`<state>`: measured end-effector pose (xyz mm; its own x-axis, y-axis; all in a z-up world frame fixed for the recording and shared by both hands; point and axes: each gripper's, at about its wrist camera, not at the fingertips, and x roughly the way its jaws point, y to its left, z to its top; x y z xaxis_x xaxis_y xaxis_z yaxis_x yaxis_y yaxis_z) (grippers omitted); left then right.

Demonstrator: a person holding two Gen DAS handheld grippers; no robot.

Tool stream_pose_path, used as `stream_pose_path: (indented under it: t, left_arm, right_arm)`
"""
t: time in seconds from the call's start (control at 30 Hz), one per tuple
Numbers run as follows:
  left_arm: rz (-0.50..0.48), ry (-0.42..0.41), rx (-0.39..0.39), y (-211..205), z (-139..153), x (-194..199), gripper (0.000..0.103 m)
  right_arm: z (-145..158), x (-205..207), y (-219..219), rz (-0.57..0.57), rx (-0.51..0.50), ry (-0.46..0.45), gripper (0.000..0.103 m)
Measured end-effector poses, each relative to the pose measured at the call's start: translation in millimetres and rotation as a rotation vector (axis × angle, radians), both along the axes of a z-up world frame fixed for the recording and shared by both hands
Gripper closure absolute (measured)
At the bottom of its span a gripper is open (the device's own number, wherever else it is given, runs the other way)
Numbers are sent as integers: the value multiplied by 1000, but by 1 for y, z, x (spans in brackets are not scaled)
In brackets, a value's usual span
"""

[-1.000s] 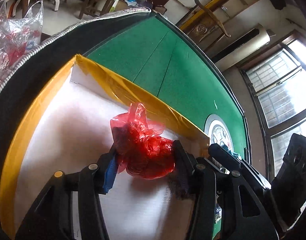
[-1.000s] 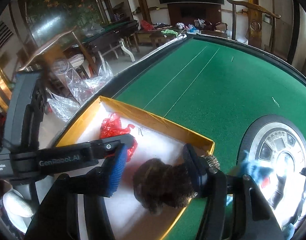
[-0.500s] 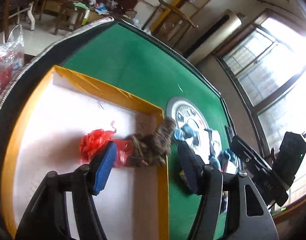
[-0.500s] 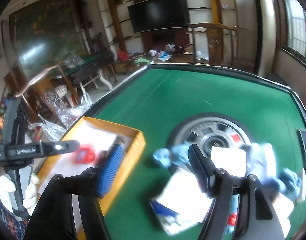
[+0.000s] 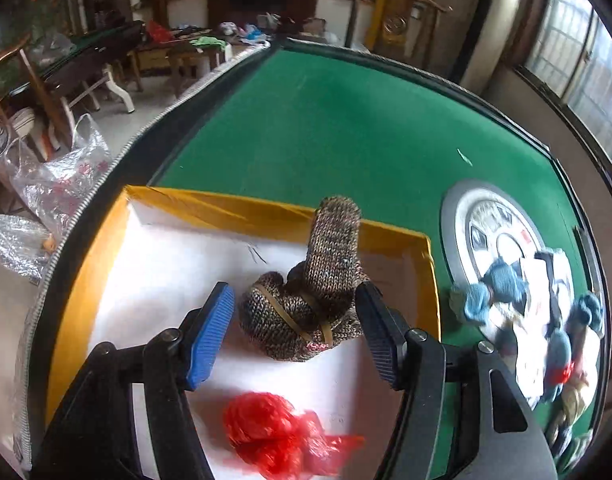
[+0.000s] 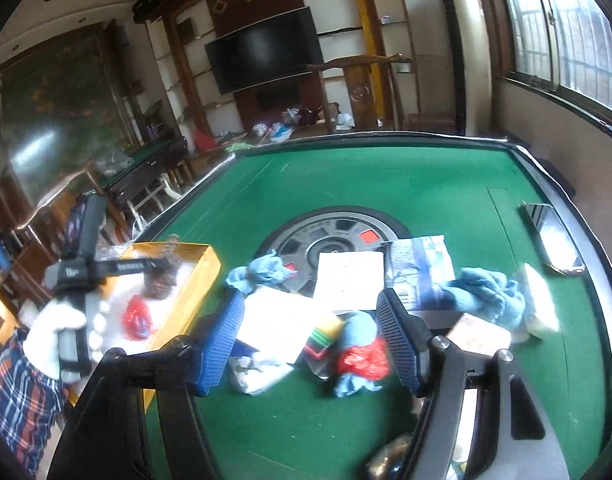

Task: Organize soft objects
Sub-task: 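Grasp the blue towel on the pile with the left tool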

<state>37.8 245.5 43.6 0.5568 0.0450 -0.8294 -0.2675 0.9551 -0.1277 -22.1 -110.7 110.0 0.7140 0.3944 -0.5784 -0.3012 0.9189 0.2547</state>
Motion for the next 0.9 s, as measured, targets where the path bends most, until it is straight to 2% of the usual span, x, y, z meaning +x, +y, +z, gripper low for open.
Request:
stream_pose_path:
  t: [0.1, 0.17, 0.27, 0.33, 0.43, 0.53, 0.73, 0.83, 0.9]
  left_arm:
    - [30, -71, -164, 24, 21, -11, 41]
    - [37, -118, -209, 27, 36, -26, 40]
    - [-5, -166, -203, 7, 57, -44, 30]
    - [-59, -175, -200, -17, 64, -49, 30]
    - [-166, -150, -187, -58, 64, -50, 30]
    - [-240, -103, -150, -100, 54, -39, 30]
    - [-258, -41, -132, -149, 30, -6, 30]
    - [-246, -46, -33, -162, 23, 8, 30]
    - [-241, -31, 4, -163, 15, 20, 30]
  right_arm:
    - [-3, 0, -15, -38, 27, -2, 39]
    - [-5, 1, -26, -73, 32, -14, 39]
    - [-11, 3, -37, -130, 9, -44, 39]
    - [-15, 5, -43, -172, -3, -62, 38]
    - [-28, 8, -59, -230, 9, -64, 36]
    - [-40, 14, -75, -242, 45, -28, 36]
    - [-38, 9, -95, -290, 72, -49, 35]
    - [-39, 9, -104, -294, 115, -32, 33]
    - [-41, 12, -107, -287, 144, -12, 33]
